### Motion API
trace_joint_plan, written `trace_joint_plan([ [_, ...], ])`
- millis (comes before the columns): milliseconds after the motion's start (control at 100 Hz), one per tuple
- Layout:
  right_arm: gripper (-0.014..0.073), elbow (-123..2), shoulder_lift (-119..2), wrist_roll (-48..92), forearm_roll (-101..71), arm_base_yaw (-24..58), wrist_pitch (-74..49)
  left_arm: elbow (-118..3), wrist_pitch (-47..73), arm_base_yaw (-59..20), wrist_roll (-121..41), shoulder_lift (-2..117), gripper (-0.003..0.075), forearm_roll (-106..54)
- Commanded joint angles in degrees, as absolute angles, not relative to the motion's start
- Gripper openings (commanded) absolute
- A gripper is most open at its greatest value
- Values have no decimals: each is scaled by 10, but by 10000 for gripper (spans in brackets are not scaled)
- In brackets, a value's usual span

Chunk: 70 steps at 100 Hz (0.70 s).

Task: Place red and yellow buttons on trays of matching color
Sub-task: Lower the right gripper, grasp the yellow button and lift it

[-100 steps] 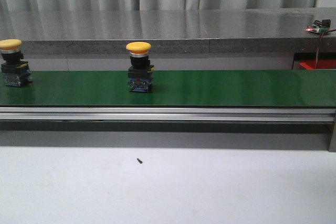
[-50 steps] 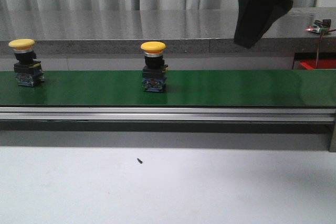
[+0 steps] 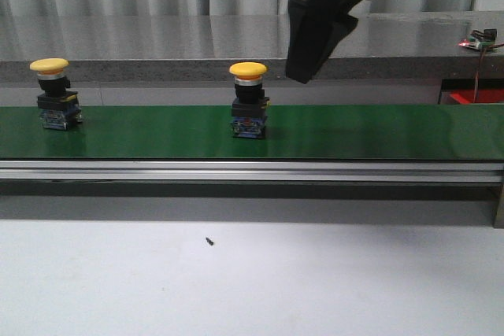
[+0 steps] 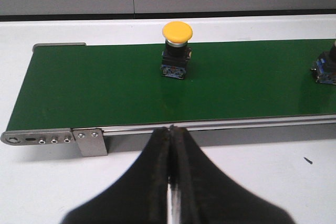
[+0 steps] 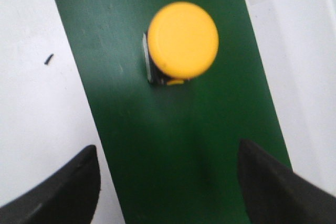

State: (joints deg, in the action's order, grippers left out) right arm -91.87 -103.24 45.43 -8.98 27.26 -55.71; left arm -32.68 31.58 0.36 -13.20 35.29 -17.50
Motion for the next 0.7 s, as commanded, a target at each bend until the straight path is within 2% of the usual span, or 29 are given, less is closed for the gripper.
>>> trace_joint_plan([
  [0, 542, -977, -1030, 472, -119, 270, -578, -343, 275, 0, -130, 352, -20, -183],
  [180, 542, -1036, -1078, 476, -138, 270, -623, -343, 275, 0, -130, 352, -20, -183],
  [460, 533, -1046, -1119, 484, -137, 259, -605, -343, 275, 0, -130, 352, -20, -183],
  [510, 491, -1046, -1123, 484, -138, 256, -605, -343, 275, 0, -130, 352, -20, -183],
  [560, 412, -1046, -1125, 484, -142, 251, -605, -343, 275, 0, -130, 352, -20, -183],
  [690, 141, -1046, -1128, 484, -158, 244, -602, -343, 275, 0, -130, 352, -20, -183],
])
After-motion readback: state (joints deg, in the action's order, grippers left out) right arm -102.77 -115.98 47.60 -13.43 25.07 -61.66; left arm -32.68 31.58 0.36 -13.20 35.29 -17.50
